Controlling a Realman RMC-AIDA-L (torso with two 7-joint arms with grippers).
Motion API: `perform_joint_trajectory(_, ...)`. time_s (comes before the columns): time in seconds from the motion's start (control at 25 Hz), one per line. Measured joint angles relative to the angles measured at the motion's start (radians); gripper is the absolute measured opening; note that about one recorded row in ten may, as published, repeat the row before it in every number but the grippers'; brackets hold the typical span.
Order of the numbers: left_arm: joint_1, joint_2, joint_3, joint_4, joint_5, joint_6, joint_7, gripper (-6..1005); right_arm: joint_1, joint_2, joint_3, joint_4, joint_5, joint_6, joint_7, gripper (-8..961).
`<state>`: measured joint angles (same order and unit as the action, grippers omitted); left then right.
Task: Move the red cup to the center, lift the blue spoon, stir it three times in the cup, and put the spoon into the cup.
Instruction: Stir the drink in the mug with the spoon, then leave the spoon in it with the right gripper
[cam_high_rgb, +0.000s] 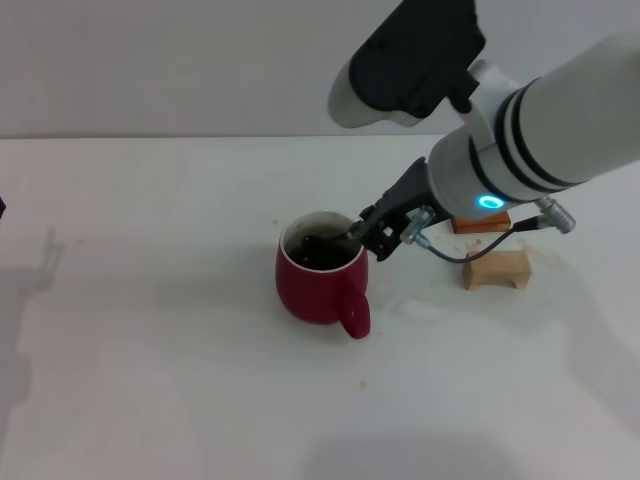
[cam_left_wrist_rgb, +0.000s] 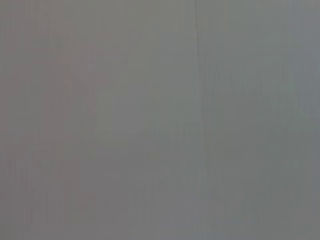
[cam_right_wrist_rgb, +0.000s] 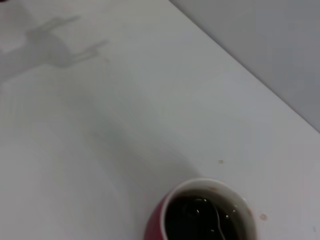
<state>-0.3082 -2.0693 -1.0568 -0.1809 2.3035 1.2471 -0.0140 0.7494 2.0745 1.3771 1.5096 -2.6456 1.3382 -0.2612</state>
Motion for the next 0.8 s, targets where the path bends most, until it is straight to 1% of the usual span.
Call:
perform_joint_trajectory(0.32,0.0,0.0,0.003,0.0,0.003,0.0,-0.002,827,-0.025,-0.001,0.015,0.012,-0.006,0.011,-0.002,124)
perform_joint_trajectory(0.6,0.001,0.0,0.005,-0.01,0.004,0.001,-0.003,827,-0.047,0.005,-0.031,0.057,0.004,0.035,0.007,125)
perform_joint_trajectory(0.8,0.004,0.0,0.005,-0.014,0.005,0.003,-0.002,827,-0.041,0.008,-0.053,0.057,0.024,0.02,0.011,125)
